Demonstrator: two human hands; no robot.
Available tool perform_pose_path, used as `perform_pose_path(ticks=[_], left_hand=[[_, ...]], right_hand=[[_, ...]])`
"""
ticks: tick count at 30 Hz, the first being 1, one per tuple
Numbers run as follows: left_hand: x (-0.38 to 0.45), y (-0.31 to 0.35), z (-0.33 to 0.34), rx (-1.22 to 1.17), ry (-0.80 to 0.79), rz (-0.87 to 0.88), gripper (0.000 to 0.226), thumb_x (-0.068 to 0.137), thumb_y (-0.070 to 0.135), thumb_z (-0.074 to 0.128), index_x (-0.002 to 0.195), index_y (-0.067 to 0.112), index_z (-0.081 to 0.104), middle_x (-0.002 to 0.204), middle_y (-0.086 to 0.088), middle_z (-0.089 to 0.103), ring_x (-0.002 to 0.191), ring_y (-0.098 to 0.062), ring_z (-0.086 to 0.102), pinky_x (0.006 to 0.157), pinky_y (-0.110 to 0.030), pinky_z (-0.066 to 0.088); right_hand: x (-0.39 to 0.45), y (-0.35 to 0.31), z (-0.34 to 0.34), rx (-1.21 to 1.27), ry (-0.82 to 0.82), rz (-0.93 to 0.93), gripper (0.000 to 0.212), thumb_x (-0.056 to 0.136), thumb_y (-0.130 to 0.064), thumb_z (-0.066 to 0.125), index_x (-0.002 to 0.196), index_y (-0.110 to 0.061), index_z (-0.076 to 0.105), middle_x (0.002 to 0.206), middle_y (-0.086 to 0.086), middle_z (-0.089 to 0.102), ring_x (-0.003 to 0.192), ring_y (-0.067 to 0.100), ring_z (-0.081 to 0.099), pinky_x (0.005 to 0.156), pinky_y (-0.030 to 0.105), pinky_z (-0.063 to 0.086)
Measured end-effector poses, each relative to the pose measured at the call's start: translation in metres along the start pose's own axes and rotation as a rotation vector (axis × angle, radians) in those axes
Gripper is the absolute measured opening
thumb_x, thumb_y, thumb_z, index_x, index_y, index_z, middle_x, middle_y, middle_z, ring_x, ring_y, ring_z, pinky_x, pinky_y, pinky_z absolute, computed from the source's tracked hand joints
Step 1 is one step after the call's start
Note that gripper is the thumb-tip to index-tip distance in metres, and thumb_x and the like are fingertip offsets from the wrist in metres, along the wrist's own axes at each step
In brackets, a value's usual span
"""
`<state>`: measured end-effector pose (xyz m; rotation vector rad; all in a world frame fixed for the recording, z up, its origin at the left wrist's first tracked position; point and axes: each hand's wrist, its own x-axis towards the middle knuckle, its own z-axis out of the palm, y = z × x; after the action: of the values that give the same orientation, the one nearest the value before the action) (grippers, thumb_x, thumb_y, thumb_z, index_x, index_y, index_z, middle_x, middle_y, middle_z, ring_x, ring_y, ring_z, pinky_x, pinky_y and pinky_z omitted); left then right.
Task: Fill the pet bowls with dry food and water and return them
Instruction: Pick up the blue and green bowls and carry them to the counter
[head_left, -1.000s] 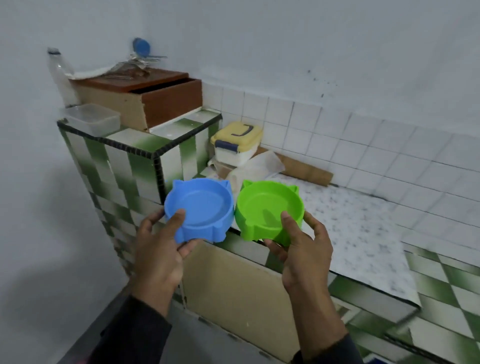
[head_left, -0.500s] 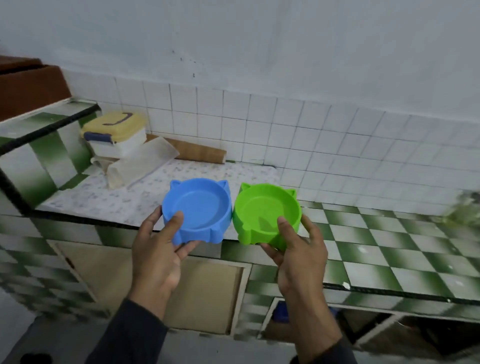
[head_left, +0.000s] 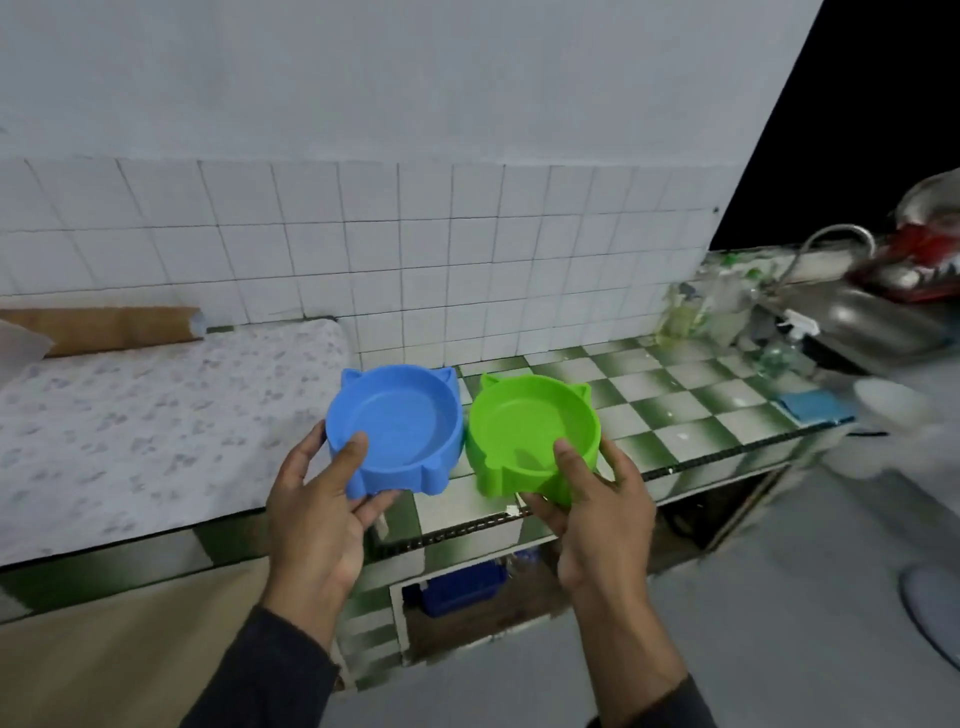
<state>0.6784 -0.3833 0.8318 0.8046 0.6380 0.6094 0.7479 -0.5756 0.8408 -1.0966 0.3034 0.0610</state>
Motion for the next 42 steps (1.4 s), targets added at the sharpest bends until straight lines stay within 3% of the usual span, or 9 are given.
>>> perform_pose_path(ticks=[3, 9, 20, 26, 31, 39, 42], left_hand=[[0.007, -0.04, 0.046, 0.049, -0.086, -0.076, 0.049, 0.092, 0.009, 0.073, 0.138, 0.023, 0.06, 0.123, -0.003, 0.071, 0.107, -0.025, 0.072, 0.079, -0.047, 0.061], [0.028, -0.086, 0.094, 0.062, -0.144, -0.141, 0.051, 0.092, 0.009, 0.073, 0.138, 0.024, 0.061, 0.128, -0.002, 0.069, 0.115, -0.028, 0.07, 0.09, -0.053, 0.059], [0.095, -0.156, 0.196, 0.072, -0.162, -0.195, 0.05, 0.091, 0.008, 0.073, 0.137, 0.025, 0.061, 0.127, -0.006, 0.068, 0.11, -0.028, 0.07, 0.063, -0.037, 0.063], [0.14, -0.188, 0.239, 0.106, -0.098, -0.2, 0.043, 0.092, 0.012, 0.074, 0.131, 0.026, 0.064, 0.13, -0.006, 0.068, 0.112, -0.029, 0.071, 0.084, -0.052, 0.061], [0.164, -0.209, 0.263, 0.1, -0.062, -0.192, 0.035, 0.094, 0.014, 0.072, 0.127, 0.024, 0.064, 0.125, -0.005, 0.069, 0.108, -0.026, 0.072, 0.072, -0.045, 0.062], [0.202, -0.245, 0.29, 0.07, 0.065, -0.164, 0.029, 0.096, 0.015, 0.072, 0.122, 0.024, 0.064, 0.125, -0.004, 0.068, 0.111, -0.029, 0.07, 0.08, -0.05, 0.062], [0.213, -0.262, 0.3, 0.065, 0.113, -0.126, 0.03, 0.095, 0.015, 0.072, 0.122, 0.026, 0.065, 0.128, -0.004, 0.068, 0.11, -0.028, 0.071, 0.072, -0.044, 0.063]], right_hand=[[0.034, -0.019, -0.034, 0.033, 0.102, -0.039, 0.049, 0.086, -0.01, 0.078, 0.129, -0.026, 0.062, 0.113, 0.011, 0.07, 0.084, 0.028, 0.075, 0.064, 0.048, 0.062], [0.078, -0.035, -0.062, 0.049, 0.19, -0.058, 0.055, 0.086, -0.01, 0.077, 0.136, -0.024, 0.058, 0.114, 0.012, 0.069, 0.091, 0.03, 0.074, 0.065, 0.045, 0.062], [0.206, -0.06, -0.077, 0.051, 0.264, -0.058, 0.058, 0.087, -0.007, 0.076, 0.139, -0.023, 0.055, 0.12, 0.014, 0.066, 0.096, 0.033, 0.073, 0.063, 0.044, 0.062], [0.276, -0.068, -0.074, 0.038, 0.251, -0.021, 0.055, 0.089, -0.007, 0.074, 0.137, -0.026, 0.057, 0.116, 0.012, 0.065, 0.095, 0.031, 0.072, 0.065, 0.045, 0.062], [0.325, -0.067, -0.073, 0.012, 0.248, 0.031, 0.054, 0.089, -0.006, 0.074, 0.135, -0.028, 0.058, 0.114, 0.014, 0.065, 0.099, 0.033, 0.07, 0.065, 0.045, 0.062], [0.411, -0.06, -0.065, -0.028, 0.163, 0.127, 0.049, 0.089, -0.004, 0.073, 0.13, -0.028, 0.059, 0.118, 0.006, 0.062, 0.106, 0.034, 0.064, 0.064, 0.047, 0.062], [0.445, -0.058, -0.063, -0.076, 0.104, 0.155, 0.052, 0.089, -0.003, 0.073, 0.133, -0.026, 0.058, 0.117, 0.007, 0.062, 0.105, 0.031, 0.063, 0.064, 0.047, 0.062]])
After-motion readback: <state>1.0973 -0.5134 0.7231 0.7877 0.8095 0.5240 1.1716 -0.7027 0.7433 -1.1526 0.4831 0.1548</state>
